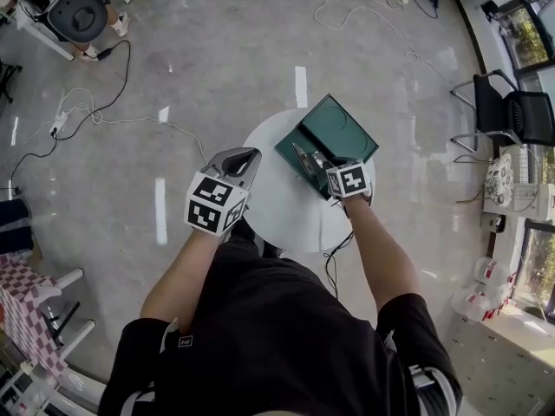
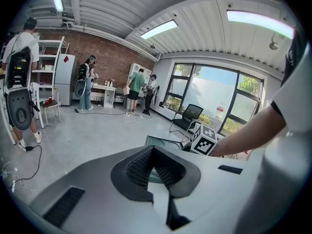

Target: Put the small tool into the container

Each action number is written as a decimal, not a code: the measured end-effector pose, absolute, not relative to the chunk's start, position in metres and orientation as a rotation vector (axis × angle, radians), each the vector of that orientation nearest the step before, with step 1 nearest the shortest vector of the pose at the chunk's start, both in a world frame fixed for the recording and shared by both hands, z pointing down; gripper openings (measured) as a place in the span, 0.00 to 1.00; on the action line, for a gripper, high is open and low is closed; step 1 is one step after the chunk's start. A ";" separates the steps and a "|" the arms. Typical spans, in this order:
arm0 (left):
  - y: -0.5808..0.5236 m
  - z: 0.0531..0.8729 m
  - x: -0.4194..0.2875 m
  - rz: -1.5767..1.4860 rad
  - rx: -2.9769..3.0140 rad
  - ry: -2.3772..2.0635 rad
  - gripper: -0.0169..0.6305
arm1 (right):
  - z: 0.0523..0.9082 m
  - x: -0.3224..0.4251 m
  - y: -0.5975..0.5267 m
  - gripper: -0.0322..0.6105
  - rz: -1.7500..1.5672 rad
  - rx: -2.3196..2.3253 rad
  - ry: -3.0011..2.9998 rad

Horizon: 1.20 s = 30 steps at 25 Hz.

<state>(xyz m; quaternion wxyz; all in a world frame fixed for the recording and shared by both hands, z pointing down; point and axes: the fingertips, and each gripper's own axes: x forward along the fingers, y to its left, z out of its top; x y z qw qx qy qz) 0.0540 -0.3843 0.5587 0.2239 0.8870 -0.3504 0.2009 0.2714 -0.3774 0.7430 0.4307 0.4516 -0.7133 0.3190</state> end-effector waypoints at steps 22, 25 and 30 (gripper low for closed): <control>-0.327 0.437 0.088 0.451 2.576 -1.226 0.04 | 0.543 0.321 -0.347 0.09 0.644 1.494 -2.335; -0.327 0.427 0.081 0.443 2.589 -1.238 0.03 | 0.513 0.311 -0.346 0.07 0.628 1.516 -2.415; -0.328 0.402 0.087 0.408 2.628 -1.251 0.03 | 0.464 0.312 -0.334 0.07 0.523 1.558 -2.512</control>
